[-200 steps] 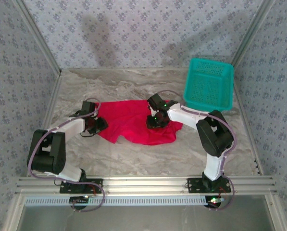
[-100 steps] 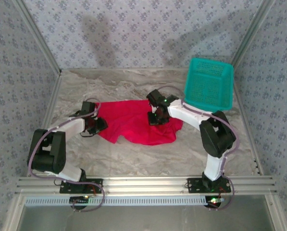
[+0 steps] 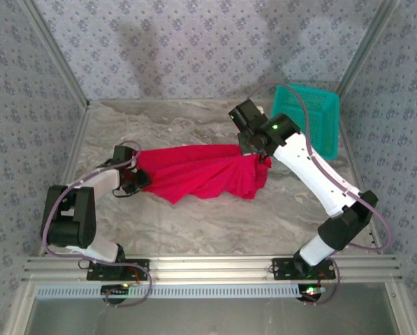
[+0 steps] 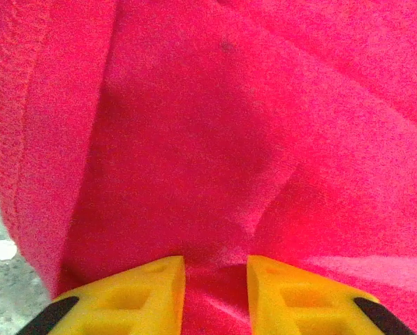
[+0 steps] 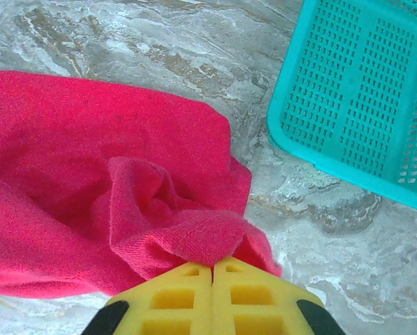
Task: Fold the inside-out t-shirt
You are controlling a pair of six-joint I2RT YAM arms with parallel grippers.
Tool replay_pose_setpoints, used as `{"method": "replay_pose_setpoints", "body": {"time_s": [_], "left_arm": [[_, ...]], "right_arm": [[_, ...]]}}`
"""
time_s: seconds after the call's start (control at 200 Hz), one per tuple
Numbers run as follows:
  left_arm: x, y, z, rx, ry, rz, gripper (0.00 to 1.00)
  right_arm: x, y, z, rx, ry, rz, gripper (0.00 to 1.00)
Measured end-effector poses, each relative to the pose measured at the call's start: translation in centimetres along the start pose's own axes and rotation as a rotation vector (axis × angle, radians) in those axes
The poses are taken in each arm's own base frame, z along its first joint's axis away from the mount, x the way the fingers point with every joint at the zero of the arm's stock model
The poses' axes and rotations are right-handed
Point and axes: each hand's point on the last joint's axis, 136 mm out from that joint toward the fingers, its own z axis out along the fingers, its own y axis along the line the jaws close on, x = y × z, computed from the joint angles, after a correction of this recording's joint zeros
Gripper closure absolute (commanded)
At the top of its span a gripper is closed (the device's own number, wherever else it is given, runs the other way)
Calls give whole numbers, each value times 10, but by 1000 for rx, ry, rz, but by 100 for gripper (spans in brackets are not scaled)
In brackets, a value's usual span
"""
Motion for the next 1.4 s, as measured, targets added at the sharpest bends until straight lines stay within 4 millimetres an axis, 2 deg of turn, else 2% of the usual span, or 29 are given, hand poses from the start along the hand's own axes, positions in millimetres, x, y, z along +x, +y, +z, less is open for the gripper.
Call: {"method": "replay_pose_setpoints", "body": {"time_s": [0.105, 0.2, 0.29, 0.38, 0.52, 0.66, 0.73, 0.949, 1.249, 1.399], "left_arm": [[-3, -3, -11, -1, -14, 15, 60], [-9, -9, -30, 13, -57, 35, 59], [-12, -15, -48, 33, -101, 52, 58], [-12, -17, -57, 45, -119, 63, 58], [3, -13, -49, 59, -71, 58, 58], [29, 4, -34, 32, -5, 37, 55], [35, 10, -30, 15, 7, 29, 55], [26, 21, -27, -48, -34, 17, 57], [5, 32, -29, -69, -107, -48, 70], [-1, 36, -20, -76, -99, -77, 77]], "right_arm": [[-4, 2, 15, 1, 15, 8, 100], [-5, 8, 32, -12, 35, 18, 100], [3, 9, 44, -20, 66, 23, 100], [11, 7, 54, -28, 93, 36, 100], [23, -2, 67, -34, 134, 69, 100], [24, -9, 68, -53, 141, 110, 100], [22, -10, 67, -65, 136, 121, 100], [21, -6, 66, -91, 135, 127, 100], [19, -9, 64, -103, 133, 143, 100], [20, -8, 64, -110, 135, 143, 100]]}}
